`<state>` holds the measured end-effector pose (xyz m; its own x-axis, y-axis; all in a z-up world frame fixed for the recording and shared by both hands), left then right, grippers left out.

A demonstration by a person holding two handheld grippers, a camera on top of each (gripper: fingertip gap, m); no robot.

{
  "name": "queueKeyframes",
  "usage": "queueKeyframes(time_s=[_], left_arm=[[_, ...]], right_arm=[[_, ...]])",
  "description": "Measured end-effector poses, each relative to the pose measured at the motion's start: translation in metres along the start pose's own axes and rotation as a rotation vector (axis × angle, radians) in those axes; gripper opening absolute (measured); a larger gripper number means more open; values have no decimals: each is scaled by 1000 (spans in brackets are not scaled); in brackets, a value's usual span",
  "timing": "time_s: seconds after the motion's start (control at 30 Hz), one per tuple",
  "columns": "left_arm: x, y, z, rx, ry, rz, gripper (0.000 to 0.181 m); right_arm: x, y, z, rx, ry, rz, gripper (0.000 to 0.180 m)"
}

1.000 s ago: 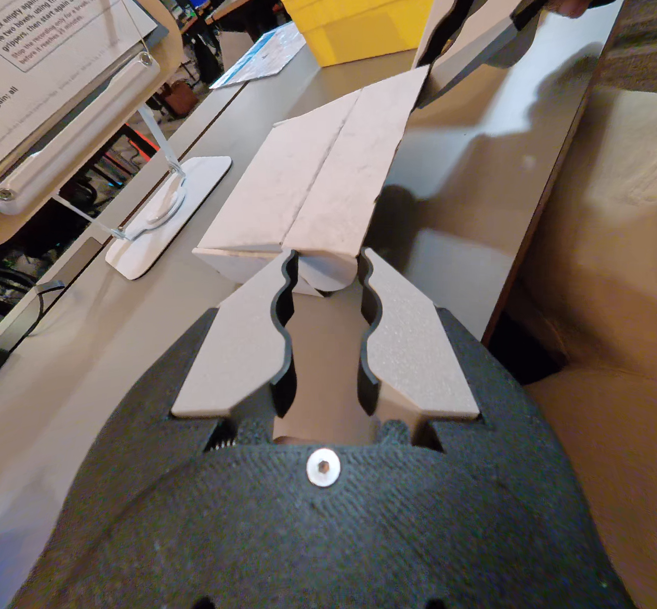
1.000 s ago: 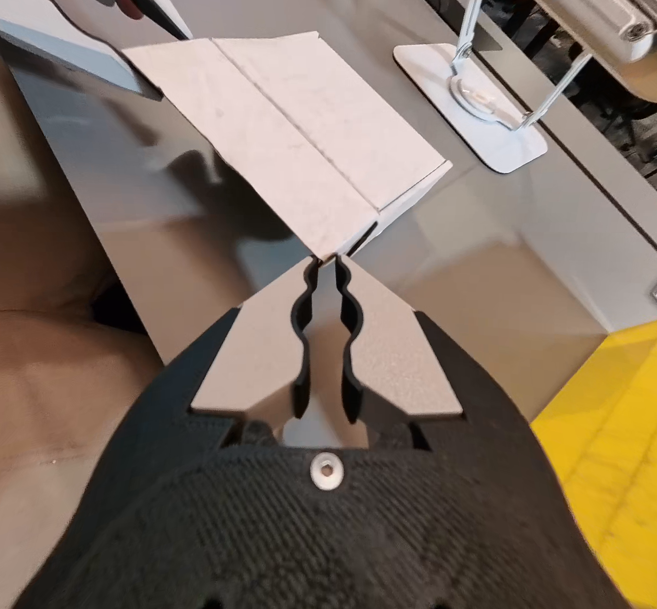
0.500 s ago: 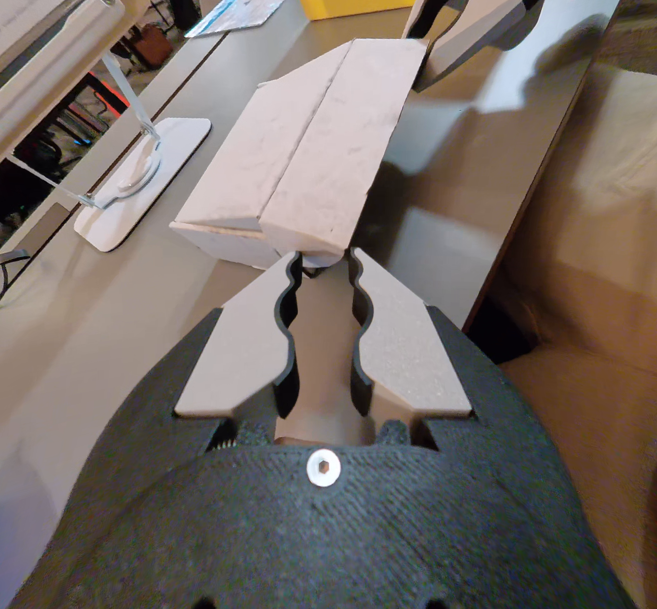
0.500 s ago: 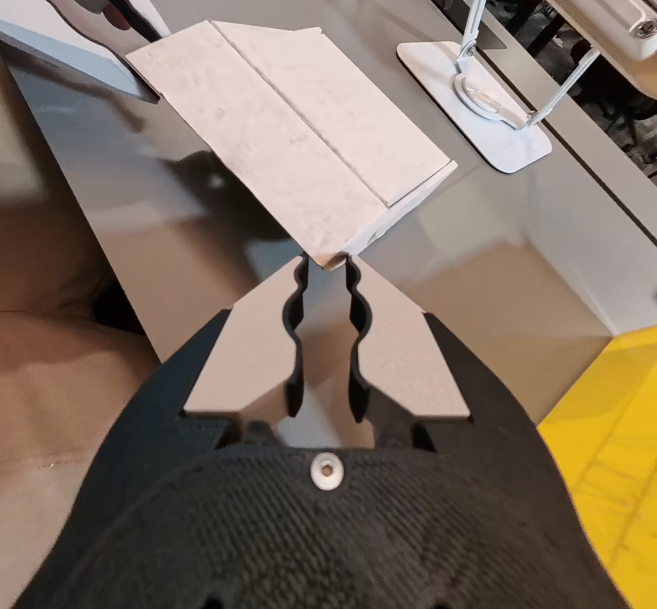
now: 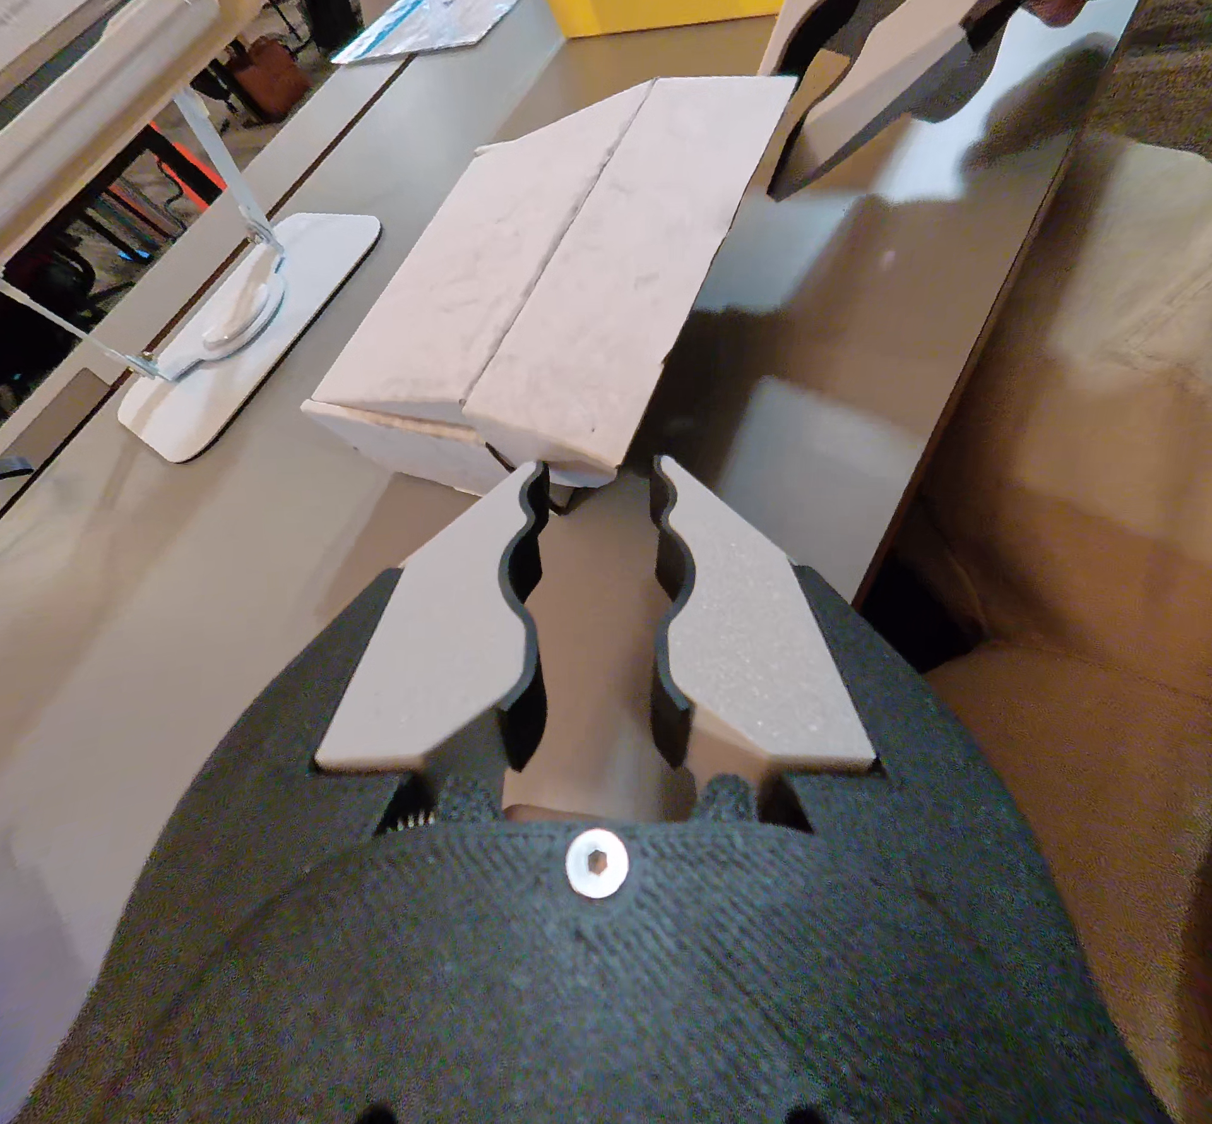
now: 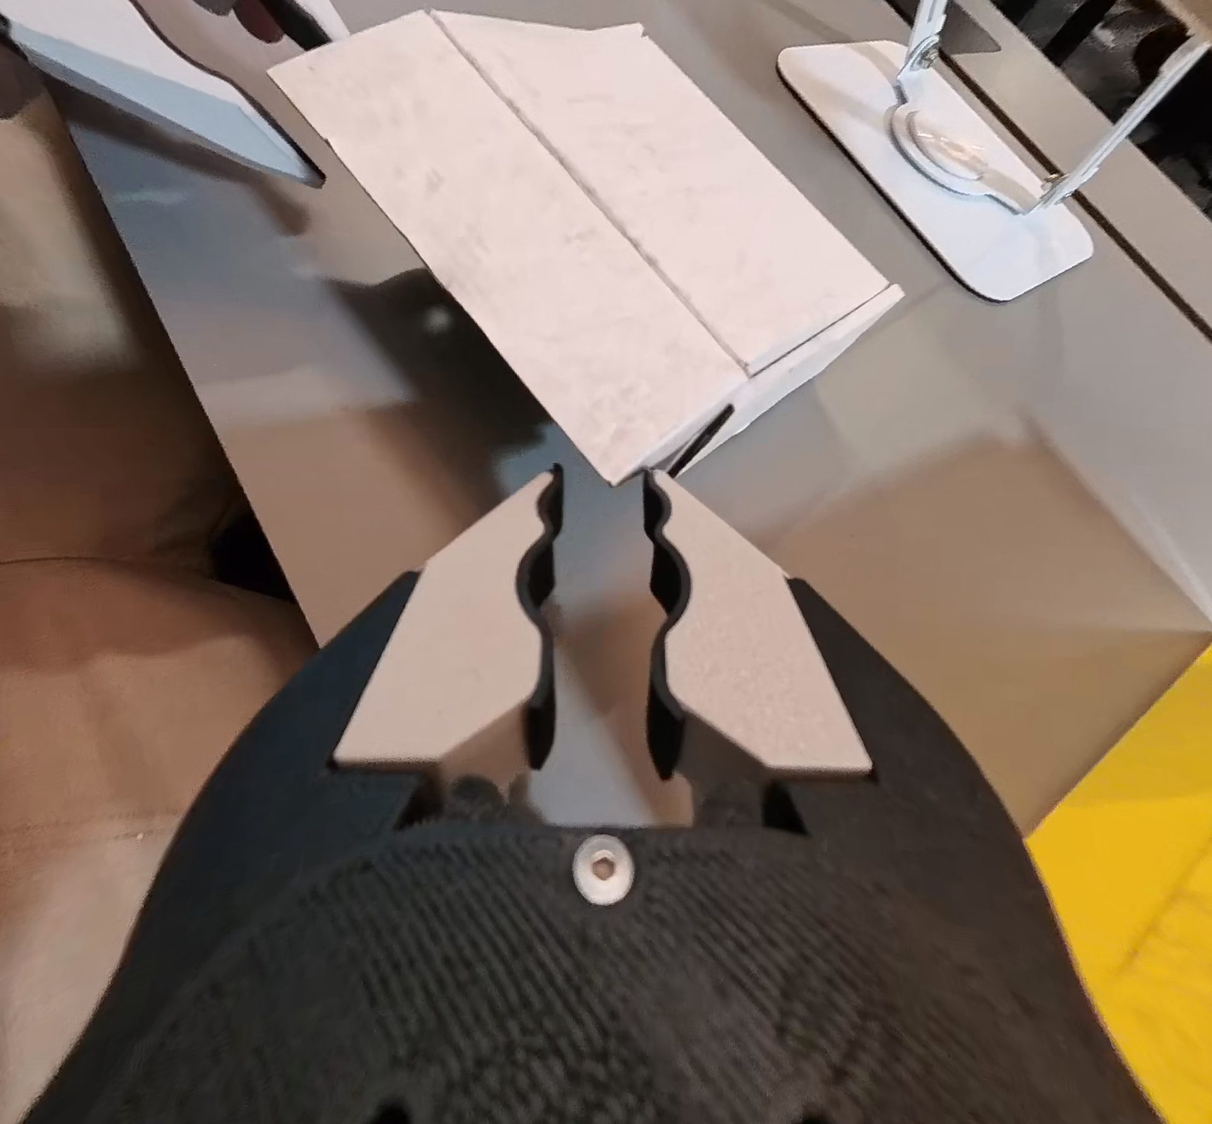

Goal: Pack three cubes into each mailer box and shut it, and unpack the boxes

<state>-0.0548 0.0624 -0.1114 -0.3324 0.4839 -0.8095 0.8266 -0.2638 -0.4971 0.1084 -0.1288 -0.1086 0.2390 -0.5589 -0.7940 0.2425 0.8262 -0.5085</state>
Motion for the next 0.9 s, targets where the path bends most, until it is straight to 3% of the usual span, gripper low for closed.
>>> queueKeyframes(time_s=[0.03,0.2,0.43,0.6,0.9], left_arm=[[0,0,-1,5,-6,2,29],[3,-5,-6,84,-90,16,45],[-1,-16,-23,262,-432,198,58],[0,-11,-32,263,-606,245,52],[2,0,-23,203,-533,140,41]], right_arm=[[0,1,-1,-14,6,-2,30],[1,0,2,-64,83,20,54],[1,-12,20,-134,331,144,76],[0,-10,28,-242,585,214,65],[-3,1,16,-221,518,125,57]])
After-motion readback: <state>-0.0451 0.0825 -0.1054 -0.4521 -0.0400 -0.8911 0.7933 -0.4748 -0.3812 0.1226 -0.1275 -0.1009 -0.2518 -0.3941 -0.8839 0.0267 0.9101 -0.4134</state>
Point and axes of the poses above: each gripper's, where its closed fingertips meet, y out along the fingers, x out of its underside, z = x × y across the jaws, the point moved 10 cm from there along -y, back along the fingers, and after that the axes turned 7 degrees about x, right-handed, at the moved point
